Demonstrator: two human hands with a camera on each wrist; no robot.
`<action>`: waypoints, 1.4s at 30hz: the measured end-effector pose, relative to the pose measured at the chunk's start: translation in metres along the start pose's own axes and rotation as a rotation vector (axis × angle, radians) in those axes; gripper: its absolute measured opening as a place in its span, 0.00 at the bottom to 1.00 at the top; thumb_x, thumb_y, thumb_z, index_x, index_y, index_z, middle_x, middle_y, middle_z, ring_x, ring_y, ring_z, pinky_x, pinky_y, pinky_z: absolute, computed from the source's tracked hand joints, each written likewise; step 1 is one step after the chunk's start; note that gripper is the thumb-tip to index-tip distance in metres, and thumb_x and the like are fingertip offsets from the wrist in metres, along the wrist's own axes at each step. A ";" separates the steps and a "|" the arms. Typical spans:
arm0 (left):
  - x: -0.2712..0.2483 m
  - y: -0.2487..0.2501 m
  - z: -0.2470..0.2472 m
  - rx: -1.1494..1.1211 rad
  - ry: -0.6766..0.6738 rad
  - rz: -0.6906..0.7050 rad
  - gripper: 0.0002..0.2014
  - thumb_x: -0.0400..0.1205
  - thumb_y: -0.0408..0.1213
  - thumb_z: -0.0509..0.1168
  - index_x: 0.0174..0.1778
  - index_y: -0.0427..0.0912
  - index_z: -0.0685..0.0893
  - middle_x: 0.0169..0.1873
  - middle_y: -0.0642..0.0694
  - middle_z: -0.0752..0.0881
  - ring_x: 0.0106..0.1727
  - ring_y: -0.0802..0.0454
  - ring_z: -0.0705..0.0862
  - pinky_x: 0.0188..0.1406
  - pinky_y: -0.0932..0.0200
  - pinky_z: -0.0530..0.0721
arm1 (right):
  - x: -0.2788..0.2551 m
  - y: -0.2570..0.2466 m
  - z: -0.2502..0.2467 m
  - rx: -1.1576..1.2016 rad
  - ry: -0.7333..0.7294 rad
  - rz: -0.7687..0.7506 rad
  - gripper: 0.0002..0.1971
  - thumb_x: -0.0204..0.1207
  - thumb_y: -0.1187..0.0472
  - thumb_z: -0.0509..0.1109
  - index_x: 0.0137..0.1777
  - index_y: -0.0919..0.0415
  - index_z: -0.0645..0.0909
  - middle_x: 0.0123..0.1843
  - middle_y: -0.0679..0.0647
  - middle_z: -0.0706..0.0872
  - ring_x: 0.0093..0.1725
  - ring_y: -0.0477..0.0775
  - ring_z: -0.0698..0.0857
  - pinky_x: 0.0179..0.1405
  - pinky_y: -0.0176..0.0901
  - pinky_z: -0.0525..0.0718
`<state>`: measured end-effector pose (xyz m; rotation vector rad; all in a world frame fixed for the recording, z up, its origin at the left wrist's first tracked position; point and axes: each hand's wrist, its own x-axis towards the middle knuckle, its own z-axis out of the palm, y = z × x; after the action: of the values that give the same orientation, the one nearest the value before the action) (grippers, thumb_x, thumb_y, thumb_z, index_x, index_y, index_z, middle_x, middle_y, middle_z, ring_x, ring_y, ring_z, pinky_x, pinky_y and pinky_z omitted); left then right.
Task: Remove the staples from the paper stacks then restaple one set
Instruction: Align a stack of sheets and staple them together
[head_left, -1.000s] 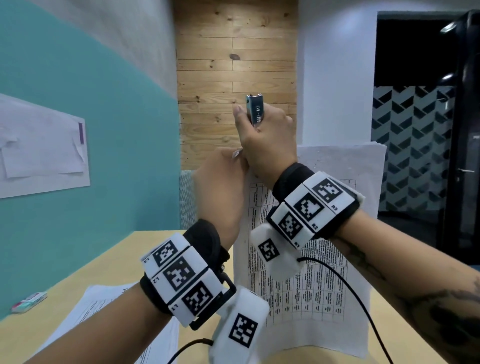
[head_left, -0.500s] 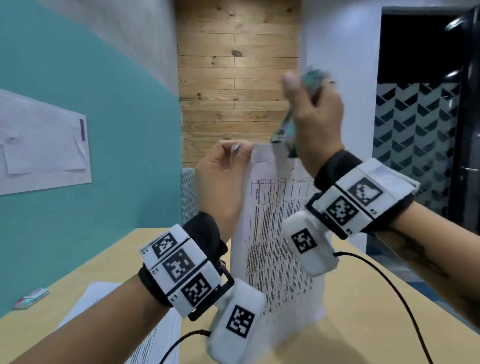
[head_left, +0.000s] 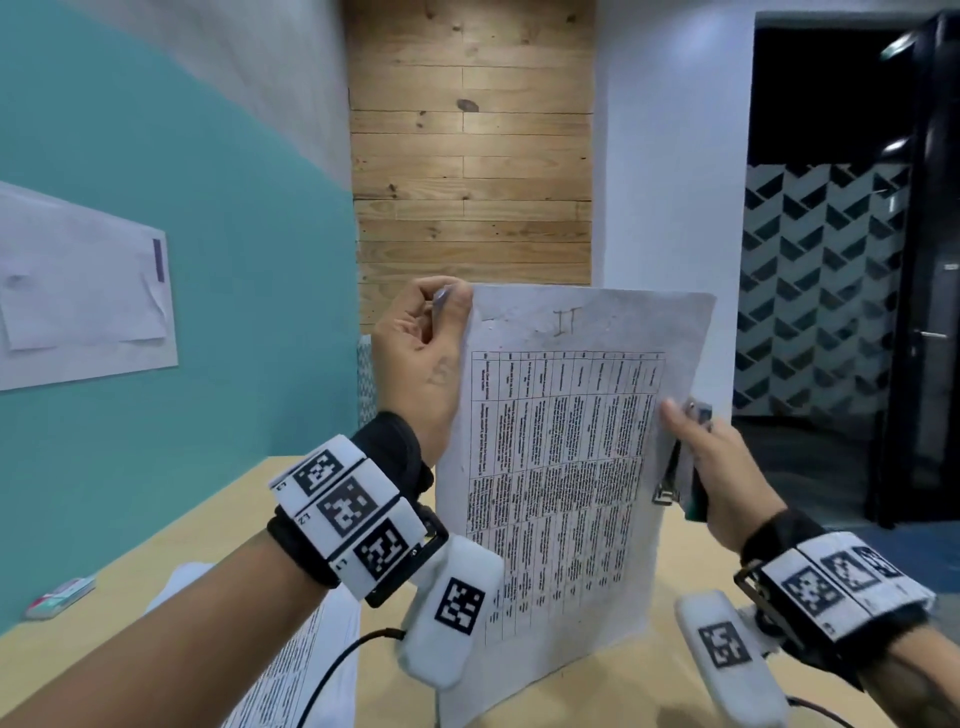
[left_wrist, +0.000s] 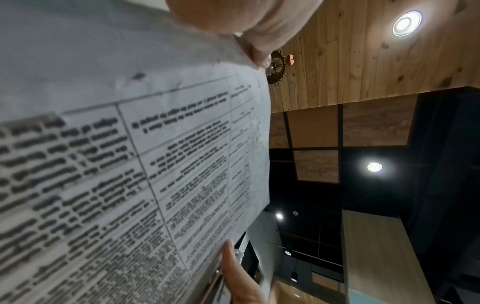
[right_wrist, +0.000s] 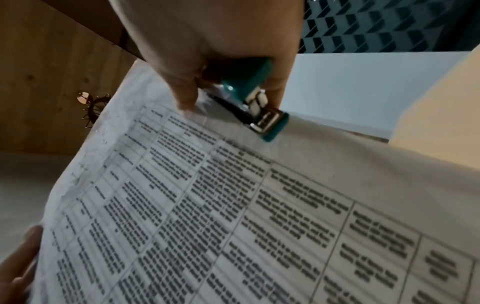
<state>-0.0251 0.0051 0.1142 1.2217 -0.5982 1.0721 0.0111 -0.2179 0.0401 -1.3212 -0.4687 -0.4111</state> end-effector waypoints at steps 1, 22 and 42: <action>0.001 -0.001 -0.001 0.010 0.005 0.001 0.08 0.81 0.34 0.64 0.37 0.48 0.79 0.29 0.50 0.77 0.31 0.60 0.72 0.31 0.70 0.73 | 0.001 0.002 -0.002 -0.020 0.000 0.000 0.42 0.51 0.36 0.80 0.61 0.63 0.79 0.46 0.49 0.92 0.44 0.48 0.90 0.35 0.36 0.86; -0.066 -0.066 -0.046 0.024 -0.125 -0.445 0.09 0.81 0.38 0.61 0.54 0.43 0.83 0.52 0.45 0.89 0.56 0.48 0.86 0.57 0.54 0.83 | -0.009 0.019 -0.015 -0.362 0.003 0.069 0.40 0.57 0.28 0.70 0.48 0.70 0.78 0.38 0.58 0.83 0.35 0.52 0.83 0.34 0.40 0.81; -0.007 -0.028 -0.252 0.545 -0.298 -1.327 0.09 0.84 0.27 0.56 0.49 0.31 0.82 0.37 0.36 0.91 0.31 0.45 0.90 0.29 0.52 0.89 | -0.023 0.077 0.162 -0.192 -0.401 0.779 0.05 0.80 0.66 0.66 0.44 0.68 0.77 0.36 0.61 0.80 0.23 0.51 0.79 0.22 0.34 0.76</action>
<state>-0.0444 0.2414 0.0242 1.8194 0.3689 -0.1155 0.0184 -0.0434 -0.0067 -1.6622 -0.2104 0.4747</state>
